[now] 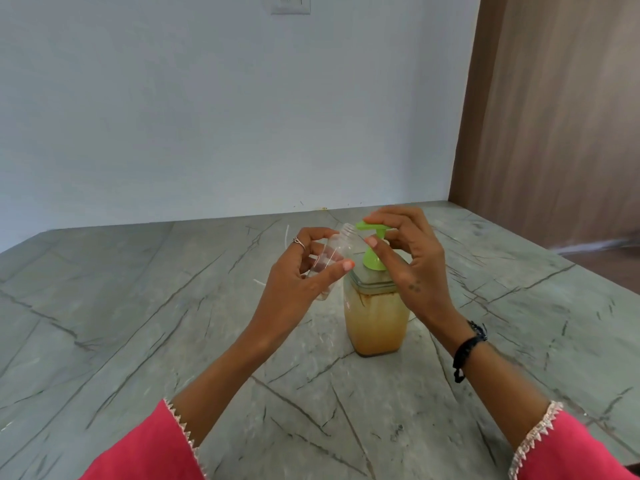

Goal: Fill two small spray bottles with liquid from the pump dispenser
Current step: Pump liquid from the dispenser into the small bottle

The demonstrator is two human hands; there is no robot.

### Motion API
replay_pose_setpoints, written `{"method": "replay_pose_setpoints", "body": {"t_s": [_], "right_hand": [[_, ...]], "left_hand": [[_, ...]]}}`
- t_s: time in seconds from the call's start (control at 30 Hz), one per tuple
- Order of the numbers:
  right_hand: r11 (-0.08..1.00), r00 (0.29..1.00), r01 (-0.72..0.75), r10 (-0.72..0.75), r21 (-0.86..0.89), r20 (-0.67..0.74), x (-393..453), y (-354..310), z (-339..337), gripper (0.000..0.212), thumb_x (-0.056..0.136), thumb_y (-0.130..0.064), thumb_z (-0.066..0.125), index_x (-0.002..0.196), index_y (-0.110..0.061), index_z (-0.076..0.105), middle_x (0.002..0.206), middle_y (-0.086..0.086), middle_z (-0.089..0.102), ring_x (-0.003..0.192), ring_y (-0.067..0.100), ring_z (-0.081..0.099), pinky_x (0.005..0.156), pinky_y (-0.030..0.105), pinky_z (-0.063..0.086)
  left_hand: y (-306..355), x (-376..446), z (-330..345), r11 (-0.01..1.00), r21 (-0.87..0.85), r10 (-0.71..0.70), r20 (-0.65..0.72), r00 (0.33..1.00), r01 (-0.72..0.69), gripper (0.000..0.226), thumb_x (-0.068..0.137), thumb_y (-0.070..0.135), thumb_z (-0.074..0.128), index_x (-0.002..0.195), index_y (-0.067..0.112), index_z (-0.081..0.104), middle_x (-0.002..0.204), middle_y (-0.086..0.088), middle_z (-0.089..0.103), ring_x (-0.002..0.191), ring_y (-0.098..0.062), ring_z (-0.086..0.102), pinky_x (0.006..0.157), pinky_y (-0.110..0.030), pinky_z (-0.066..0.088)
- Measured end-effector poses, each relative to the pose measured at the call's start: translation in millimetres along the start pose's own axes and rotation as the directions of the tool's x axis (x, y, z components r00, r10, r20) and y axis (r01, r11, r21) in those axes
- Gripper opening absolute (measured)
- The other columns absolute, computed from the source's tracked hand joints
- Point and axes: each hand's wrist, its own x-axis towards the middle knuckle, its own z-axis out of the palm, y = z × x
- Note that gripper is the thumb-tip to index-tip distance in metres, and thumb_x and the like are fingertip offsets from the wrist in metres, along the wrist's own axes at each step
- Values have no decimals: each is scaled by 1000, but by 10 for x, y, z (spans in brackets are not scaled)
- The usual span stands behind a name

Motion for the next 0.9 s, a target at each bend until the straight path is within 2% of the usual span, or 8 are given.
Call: {"method": "replay_pose_setpoints", "body": {"t_s": [0.2, 0.4, 0.47, 0.53, 0.6, 0.7, 0.77, 0.9], "right_hand": [[992, 999, -23, 18, 123, 39, -20, 34, 10, 23, 90, -22, 55, 112, -29, 59, 114, -8, 51, 97, 18, 65, 80, 24, 54], [995, 999, -22, 17, 95, 50, -44, 79, 38, 32, 87, -24, 59, 117, -30, 50, 118, -5, 48, 97, 23, 64, 80, 34, 56], [993, 999, -28, 24, 117, 38, -55, 97, 42, 33, 86, -23, 60, 117, -28, 50, 124, 0, 47, 105, 24, 62, 85, 29, 53], [988, 998, -58, 51, 144, 48, -63, 82, 44, 32, 85, -23, 61, 115, -28, 51, 128, -4, 50, 111, 21, 60, 90, 20, 48], [969, 989, -131, 112, 208, 100, -71, 45, 36, 37, 83, -26, 64, 115, -30, 48, 115, -13, 62, 104, 15, 65, 85, 19, 50], [963, 978, -174, 145, 206, 149, -74, 22, 13, 42, 79, -31, 67, 116, -34, 46, 94, -8, 71, 91, 10, 68, 78, 20, 52], [968, 980, -163, 137, 190, 142, -69, 9, 12, 38, 82, -30, 64, 116, -36, 48, 91, -6, 71, 89, 11, 68, 79, 25, 53], [958, 980, -183, 159, 222, 121, -60, 14, 29, 33, 83, -25, 65, 110, -41, 54, 89, 1, 70, 86, 23, 67, 76, 50, 55]], "left_hand": [[-19, 60, 8, 999, 33, 2, -19, 1000, -1, 36, 65, 43, 65, 99, 38, 54, 90, 8, 65, 80, -17, 66, 63, -31, 57], [-94, 59, -26, 998, 65, 5, -46, 999, -2, 37, 64, 45, 66, 98, 38, 55, 88, 8, 64, 80, -16, 63, 63, -37, 57], [-105, 64, -18, 997, 71, 0, -39, 999, 2, 36, 64, 45, 66, 98, 39, 55, 88, 9, 64, 81, -15, 63, 64, -35, 57], [-99, 75, -12, 996, 84, 2, -36, 999, 1, 36, 64, 46, 64, 97, 41, 53, 89, 11, 63, 82, -12, 63, 64, -33, 57], [-86, 85, -9, 996, 87, 12, -29, 1000, -9, 37, 64, 47, 64, 98, 40, 53, 89, 9, 64, 81, -12, 63, 63, -32, 57], [-76, 95, -6, 995, 99, 19, -15, 1000, -18, 38, 64, 46, 65, 100, 38, 54, 90, 9, 63, 81, -12, 62, 62, -32, 56], [-83, 101, -5, 994, 104, 15, -19, 1000, -13, 39, 63, 47, 65, 99, 40, 53, 91, 10, 63, 82, -11, 62, 63, -32, 57], [-99, 104, -6, 995, 98, 12, -19, 1000, -10, 41, 61, 46, 68, 100, 39, 54, 92, 10, 64, 82, -11, 62, 64, -30, 57]]}}
